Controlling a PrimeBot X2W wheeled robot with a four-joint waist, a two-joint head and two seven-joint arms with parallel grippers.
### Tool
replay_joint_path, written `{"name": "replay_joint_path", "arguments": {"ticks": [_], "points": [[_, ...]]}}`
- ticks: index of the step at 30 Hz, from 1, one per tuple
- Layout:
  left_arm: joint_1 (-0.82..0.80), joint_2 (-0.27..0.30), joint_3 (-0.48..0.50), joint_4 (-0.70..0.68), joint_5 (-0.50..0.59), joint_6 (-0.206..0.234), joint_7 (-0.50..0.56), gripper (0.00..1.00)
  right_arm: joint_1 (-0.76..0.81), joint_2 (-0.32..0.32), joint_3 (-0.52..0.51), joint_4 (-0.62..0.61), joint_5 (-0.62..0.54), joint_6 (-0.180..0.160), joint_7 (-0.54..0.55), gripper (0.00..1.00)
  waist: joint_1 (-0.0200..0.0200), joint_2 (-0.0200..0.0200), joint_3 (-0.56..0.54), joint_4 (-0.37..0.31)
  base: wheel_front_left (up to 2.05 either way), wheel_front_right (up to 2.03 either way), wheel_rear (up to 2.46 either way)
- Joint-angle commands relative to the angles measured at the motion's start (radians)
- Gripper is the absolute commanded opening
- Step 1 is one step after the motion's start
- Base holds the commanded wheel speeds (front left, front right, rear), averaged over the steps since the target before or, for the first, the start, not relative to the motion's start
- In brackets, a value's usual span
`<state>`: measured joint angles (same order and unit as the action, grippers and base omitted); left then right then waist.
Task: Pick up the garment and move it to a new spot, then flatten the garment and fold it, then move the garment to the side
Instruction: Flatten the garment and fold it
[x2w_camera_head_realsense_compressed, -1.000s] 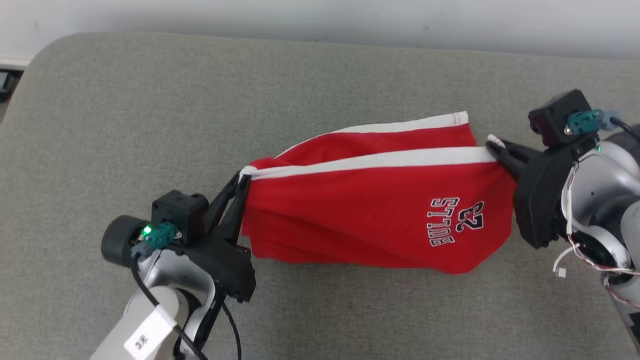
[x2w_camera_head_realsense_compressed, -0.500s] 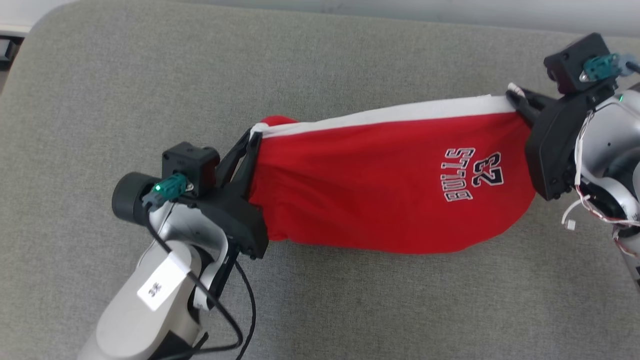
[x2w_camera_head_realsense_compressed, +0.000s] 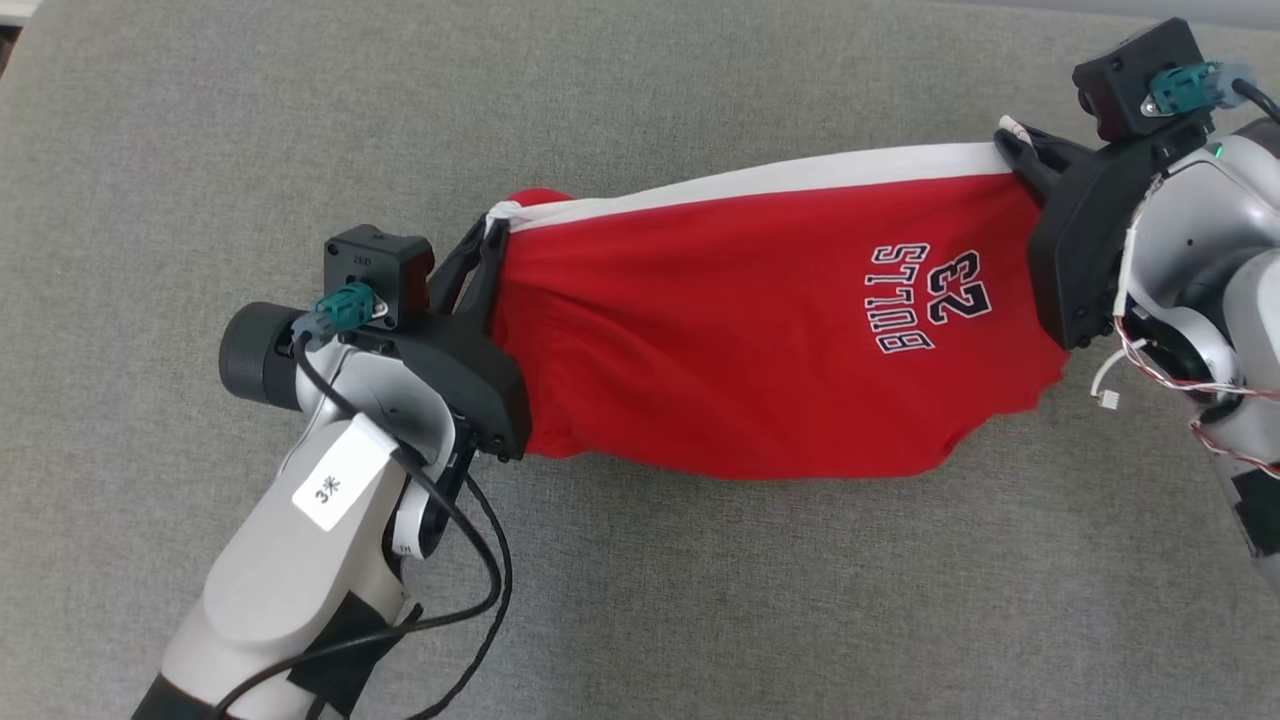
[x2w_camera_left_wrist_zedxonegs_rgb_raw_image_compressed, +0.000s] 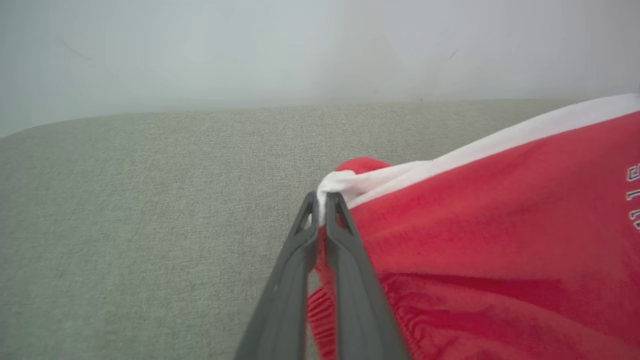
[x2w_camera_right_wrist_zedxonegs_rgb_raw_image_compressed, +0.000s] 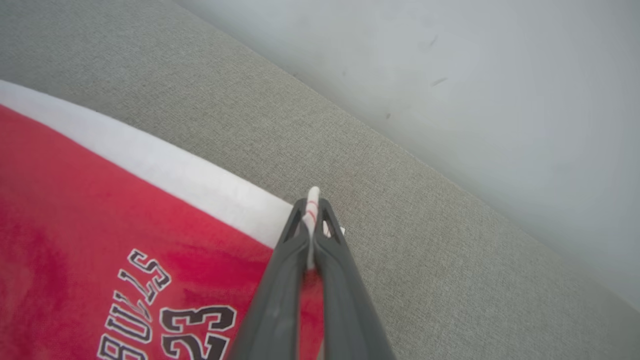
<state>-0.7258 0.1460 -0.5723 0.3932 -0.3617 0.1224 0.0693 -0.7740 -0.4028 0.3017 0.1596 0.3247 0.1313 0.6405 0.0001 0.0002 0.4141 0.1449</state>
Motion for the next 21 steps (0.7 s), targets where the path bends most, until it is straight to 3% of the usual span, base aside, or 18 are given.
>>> {"name": "replay_joint_path", "arguments": {"ticks": [1,6,7,8,9,21], "points": [[-0.019,0.003,0.003,0.019,-0.006,0.000,-0.008,0.00,-0.023,0.005,0.006,0.026,-0.008,-0.002,-0.022,0.00,-0.0001,-0.0002,0.004,0.002,0.00,0.00,0.00],[-0.037,-0.004,-0.005,0.064,-0.005,-0.006,-0.013,0.00,-0.044,0.020,0.037,0.094,0.009,-0.002,-0.074,0.00,-0.0001,-0.0002,0.006,0.006,0.00,0.00,0.00],[-0.041,-0.006,-0.008,0.072,-0.004,-0.008,-0.013,0.00,-0.052,0.026,0.039,0.106,0.012,-0.002,-0.089,0.25,-0.0001,-0.0002,0.006,0.007,0.00,0.00,0.00],[-0.046,-0.008,-0.011,0.079,-0.003,-0.007,-0.017,0.74,-0.063,0.035,0.038,0.118,0.014,-0.002,-0.106,1.00,-0.0001,-0.0002,0.005,0.008,0.00,0.00,0.00],[-0.050,-0.009,-0.011,0.087,-0.002,-0.009,-0.021,1.00,-0.067,0.042,0.041,0.132,0.014,-0.002,-0.119,1.00,-0.0001,-0.0002,0.004,0.009,0.00,0.00,0.00],[-0.053,-0.004,0.000,0.119,-0.013,-0.010,-0.110,1.00,-0.086,0.053,0.060,0.232,0.002,-0.002,-0.249,1.00,-0.0001,-0.0002,-0.069,0.009,0.00,0.00,0.00]]}}
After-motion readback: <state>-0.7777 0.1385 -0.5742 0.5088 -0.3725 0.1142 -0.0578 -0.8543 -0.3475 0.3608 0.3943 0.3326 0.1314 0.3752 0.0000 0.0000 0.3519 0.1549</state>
